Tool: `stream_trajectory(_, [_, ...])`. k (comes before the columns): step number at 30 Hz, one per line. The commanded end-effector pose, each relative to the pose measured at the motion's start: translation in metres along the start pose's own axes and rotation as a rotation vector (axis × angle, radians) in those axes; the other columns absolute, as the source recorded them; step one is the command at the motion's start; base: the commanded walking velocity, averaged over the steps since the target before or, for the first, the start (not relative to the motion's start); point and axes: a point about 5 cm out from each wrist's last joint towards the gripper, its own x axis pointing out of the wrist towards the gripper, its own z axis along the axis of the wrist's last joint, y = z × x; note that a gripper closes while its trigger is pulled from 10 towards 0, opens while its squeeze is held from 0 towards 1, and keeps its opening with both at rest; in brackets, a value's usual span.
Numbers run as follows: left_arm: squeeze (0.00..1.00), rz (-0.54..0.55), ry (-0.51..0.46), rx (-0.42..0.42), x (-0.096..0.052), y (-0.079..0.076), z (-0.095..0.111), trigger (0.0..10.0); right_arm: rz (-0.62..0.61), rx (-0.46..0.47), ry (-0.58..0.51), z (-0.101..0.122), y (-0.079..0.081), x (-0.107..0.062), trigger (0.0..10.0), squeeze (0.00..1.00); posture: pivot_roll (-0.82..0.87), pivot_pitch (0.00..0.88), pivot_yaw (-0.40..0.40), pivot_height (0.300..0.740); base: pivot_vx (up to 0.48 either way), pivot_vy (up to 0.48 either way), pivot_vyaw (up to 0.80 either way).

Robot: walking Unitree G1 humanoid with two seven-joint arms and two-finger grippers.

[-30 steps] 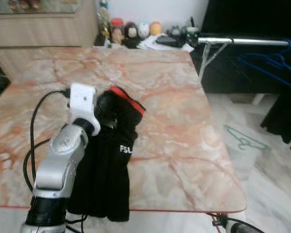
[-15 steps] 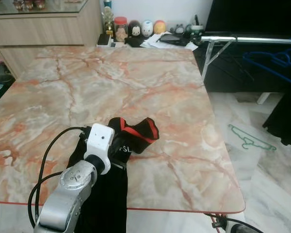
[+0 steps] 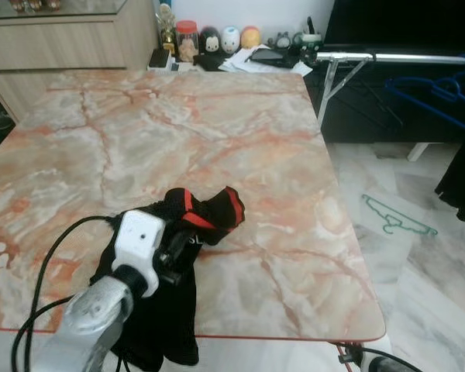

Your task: Hang hanger

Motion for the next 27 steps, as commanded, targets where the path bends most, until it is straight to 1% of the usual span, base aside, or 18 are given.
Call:
stream_trajectory(1, [1.0, -0.019, -0.047, 0.009, -0.009, 0.0, 0.01, 10.0, -0.007, 0.0, 0.006, -0.001, -0.004, -0.001, 10.0, 0.0, 0.04, 0.097, -0.043, 0.74, 0.0, 0.0, 0.0])
stream_trajectory(3, [1.0, -0.024, -0.042, 0.011, -0.014, 0.0, 0.01, 10.0, -0.008, -0.002, 0.006, -0.001, -0.004, -0.001, 10.0, 0.0, 0.05, 0.096, -0.044, 0.74, 0.0, 0.0, 0.0])
stream_trajectory(6, [1.0, -0.118, 0.02, 0.009, -0.03, -0.002, 0.006, 10.0, -0.009, -0.007, 0.006, 0.0, -0.005, -0.001, 10.0, 0.0, 0.06, 0.094, -0.052, 0.74, 0.0, 0.0, 0.0])
stream_trajectory(8, [1.0, -0.115, 0.024, 0.014, -0.034, 0.001, 0.006, 10.0, -0.01, -0.007, 0.006, 0.0, -0.006, -0.001, 10.0, 0.0, 0.06, 0.094, -0.052, 0.74, 0.0, 0.0, 0.0])
stream_trajectory(9, [1.0, -0.091, 0.019, 0.017, -0.034, 0.005, 0.006, 10.0, -0.011, -0.007, 0.005, 0.0, -0.006, -0.002, 10.0, 0.0, 0.06, 0.091, -0.053, 0.74, 0.0, 0.0, 0.0])
stream_trajectory(10, [1.0, 0.025, -0.009, 0.001, -0.031, 0.018, 0.008, 10.0, -0.012, -0.008, 0.005, 0.0, -0.006, -0.002, 10.0, 0.0, 0.06, 0.091, -0.053, 0.74, 0.0, 0.0, 0.0])
stream_trajectory(11, [1.0, 0.025, -0.009, 0.001, -0.031, 0.018, 0.008, 10.0, -0.012, -0.008, 0.005, 0.0, -0.006, -0.002, 10.0, 0.0, 0.06, 0.091, -0.053, 0.74, 0.0, 0.0, 0.0])
stream_trajectory(12, [0.0, 0.182, -0.045, 0.005, -0.028, 0.032, 0.009, 10.0, -0.018, -0.018, 0.001, 0.001, -0.007, -0.002, 10.0, 0.0, 0.06, 0.085, -0.054, 0.74, 0.0, 0.0, 0.0])
stream_trajectory(13, [0.0, 0.256, -0.061, 0.014, -0.027, 0.039, 0.009, 10.0, -0.023, -0.025, -0.002, 0.002, -0.007, -0.002, 10.0, 0.0, 0.06, 0.081, -0.055, 0.74, 0.0, 0.0, 0.0])
stream_trajectory(14, [0.0, 0.386, -0.099, -0.025, -0.025, 0.049, 0.009, 10.0, -0.032, -0.015, -0.009, 0.002, -0.007, -0.002, 10.0, 0.0, 0.05, 0.077, -0.055, 0.74, 0.0, 0.0, 0.0])
stream_trajectory(16, [0.0, 0.449, -0.129, -0.076, -0.024, 0.051, 0.007, 10.0, -0.035, 0.0, -0.017, 0.002, -0.007, -0.002, 10.0, 0.0, 0.05, 0.077, -0.055, 0.74, 0.0, 0.0, 0.0])
stream_trajectory(17, [0.0, 0.449, -0.129, -0.076, -0.024, 0.051, 0.007, 10.0, -0.035, 0.0, -0.017, 0.002, -0.007, -0.002, 10.0, 0.0, 0.05, 0.077, -0.055, 0.74, 0.0, 0.0, 0.0])
stream_trajectory(19, [0.0, 0.458, -0.143, -0.054, -0.021, 0.045, 0.004, 10.0, -0.039, 0.003, -0.019, 0.002, -0.007, -0.002, 10.0, 0.0, 0.03, 0.066, -0.061, 0.74, 0.0, 0.0, 0.0])
stream_trajectory(22, [0.0, 0.446, -0.136, -0.072, -0.02, 0.036, 0.0, 10.0, -0.051, -0.004, -0.019, 0.002, -0.008, -0.002, 10.0, 0.0, 0.02, 0.059, -0.062, 0.74, 0.0, 0.0, 0.0])
stream_trajectory(23, [0.0, 0.446, -0.136, -0.072, -0.02, 0.036, 0.0, 10.0, -0.051, -0.004, -0.019, 0.002, -0.008, -0.002, 10.0, 0.0, 0.02, 0.059, -0.062, 0.74, 0.0, 0.0, 0.0])
stream_trajectory(24, [0.0, 0.42, -0.125, -0.054, -0.02, 0.031, -0.001, 10.0, -0.059, 0.007, -0.022, 0.001, -0.009, -0.002, 10.0, 0.0, 0.02, 0.056, -0.063, 0.74, 0.0, 0.0, 0.0])
stream_trajectory(26, [0.0, 0.41, -0.121, -0.027, -0.018, 0.028, -0.003, 10.0, -0.06, 0.008, -0.021, 0.001, -0.009, -0.002, 10.0, 0.0, 0.02, 0.052, -0.062, 0.74, 0.0, 0.0, 0.0])
stream_trajectory(27, [0.0, 0.417, -0.12, -0.034, -0.017, 0.027, -0.004, 10.0, -0.06, 0.006, -0.02, 0.0, -0.009, -0.002, 10.0, 0.0, 0.02, 0.05, -0.061, 0.74, 0.0, 0.0, 0.0])
